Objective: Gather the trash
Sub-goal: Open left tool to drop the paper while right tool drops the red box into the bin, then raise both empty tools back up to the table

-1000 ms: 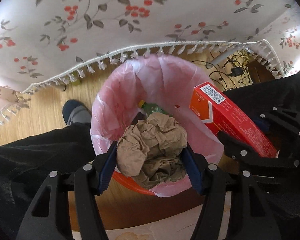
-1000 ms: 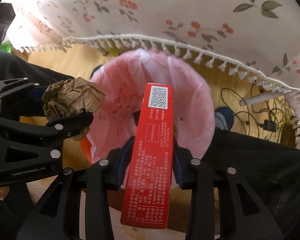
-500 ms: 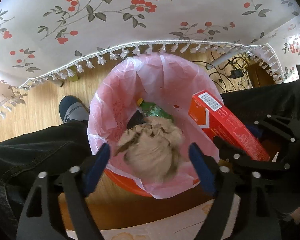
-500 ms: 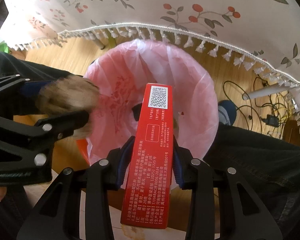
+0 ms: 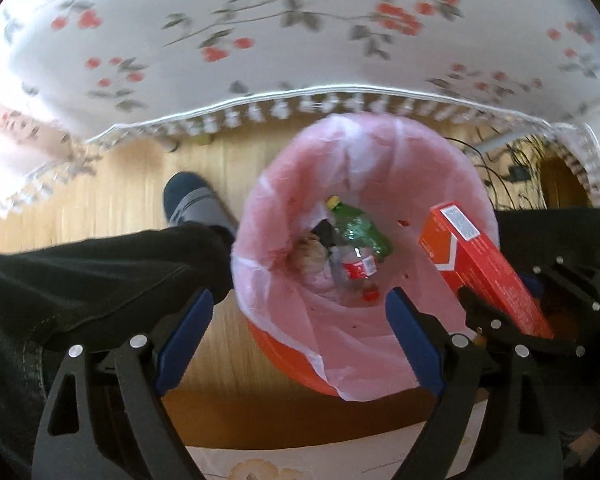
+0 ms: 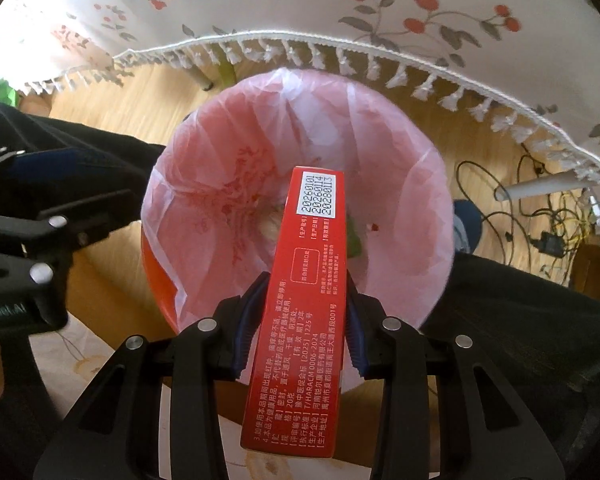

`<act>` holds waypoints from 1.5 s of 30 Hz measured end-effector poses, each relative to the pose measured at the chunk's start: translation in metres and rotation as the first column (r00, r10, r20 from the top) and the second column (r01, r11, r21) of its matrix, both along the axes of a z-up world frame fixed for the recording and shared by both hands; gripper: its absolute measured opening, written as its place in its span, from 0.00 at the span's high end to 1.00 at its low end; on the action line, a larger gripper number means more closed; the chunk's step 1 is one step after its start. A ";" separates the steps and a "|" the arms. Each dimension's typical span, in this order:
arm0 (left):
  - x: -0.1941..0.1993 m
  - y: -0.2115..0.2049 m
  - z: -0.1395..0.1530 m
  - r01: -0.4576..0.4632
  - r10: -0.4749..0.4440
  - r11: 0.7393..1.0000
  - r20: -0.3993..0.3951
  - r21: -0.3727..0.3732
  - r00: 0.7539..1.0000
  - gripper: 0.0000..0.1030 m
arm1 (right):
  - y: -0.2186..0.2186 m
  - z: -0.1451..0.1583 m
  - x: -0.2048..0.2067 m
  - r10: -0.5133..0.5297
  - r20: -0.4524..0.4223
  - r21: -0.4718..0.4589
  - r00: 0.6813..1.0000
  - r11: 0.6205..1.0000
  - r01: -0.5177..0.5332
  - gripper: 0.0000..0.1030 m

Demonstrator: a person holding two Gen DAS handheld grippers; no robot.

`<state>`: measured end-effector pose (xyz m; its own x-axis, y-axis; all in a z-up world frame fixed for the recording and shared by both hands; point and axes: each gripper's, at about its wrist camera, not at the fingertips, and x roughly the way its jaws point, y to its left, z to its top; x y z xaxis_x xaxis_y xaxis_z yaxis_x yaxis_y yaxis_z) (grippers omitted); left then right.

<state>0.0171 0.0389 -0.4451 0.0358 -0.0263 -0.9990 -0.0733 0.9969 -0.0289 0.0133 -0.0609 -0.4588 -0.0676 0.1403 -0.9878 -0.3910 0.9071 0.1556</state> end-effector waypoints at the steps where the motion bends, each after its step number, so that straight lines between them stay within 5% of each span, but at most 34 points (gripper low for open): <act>1: 0.000 0.002 0.000 -0.009 0.009 1.000 0.000 0.003 1.000 0.15 | 0.001 -0.001 0.000 0.004 -0.001 0.000 1.000 1.000 -0.004 0.63; 15: 0.002 -0.001 0.002 -0.003 0.003 1.000 0.008 0.002 1.000 0.15 | 0.007 -0.002 0.004 -0.005 0.000 0.027 1.000 1.000 0.006 0.51; 20: -0.002 -0.003 0.023 -0.009 0.011 0.999 0.071 -0.038 0.997 0.15 | -0.006 0.029 0.006 -0.060 0.079 0.021 0.995 0.998 0.058 0.34; 24: -0.010 -0.013 0.064 0.047 -0.044 0.999 0.180 -0.016 0.983 0.15 | -0.014 0.075 -0.003 -0.042 0.248 -0.011 0.968 0.999 0.046 0.21; 30: -0.029 -0.025 0.154 0.127 -0.132 0.991 0.338 0.037 0.932 0.11 | -0.030 0.164 -0.025 -0.041 0.388 0.039 0.921 0.999 0.028 0.17; 33: -0.037 -0.027 0.205 0.158 -0.182 0.983 0.414 0.092 0.892 0.10 | -0.043 0.216 -0.029 -0.089 0.458 0.097 0.884 0.994 0.050 0.06; 40: -0.024 -0.009 0.321 0.184 -0.184 0.981 0.593 0.061 0.784 0.05 | -0.054 0.338 -0.010 -0.139 0.638 0.194 0.757 0.981 0.017 0.06; 45: 0.011 -0.003 0.380 0.187 -0.206 0.977 0.669 0.101 0.714 0.05 | -0.049 0.391 0.030 -0.127 0.722 0.185 0.681 0.983 -0.013 0.06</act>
<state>0.0283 0.0358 -0.0652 0.6947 -0.0865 -0.7140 0.1538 0.9876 0.0301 0.0431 -0.1101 -0.0677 0.6759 0.2801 -0.6817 -0.3916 0.9201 -0.0101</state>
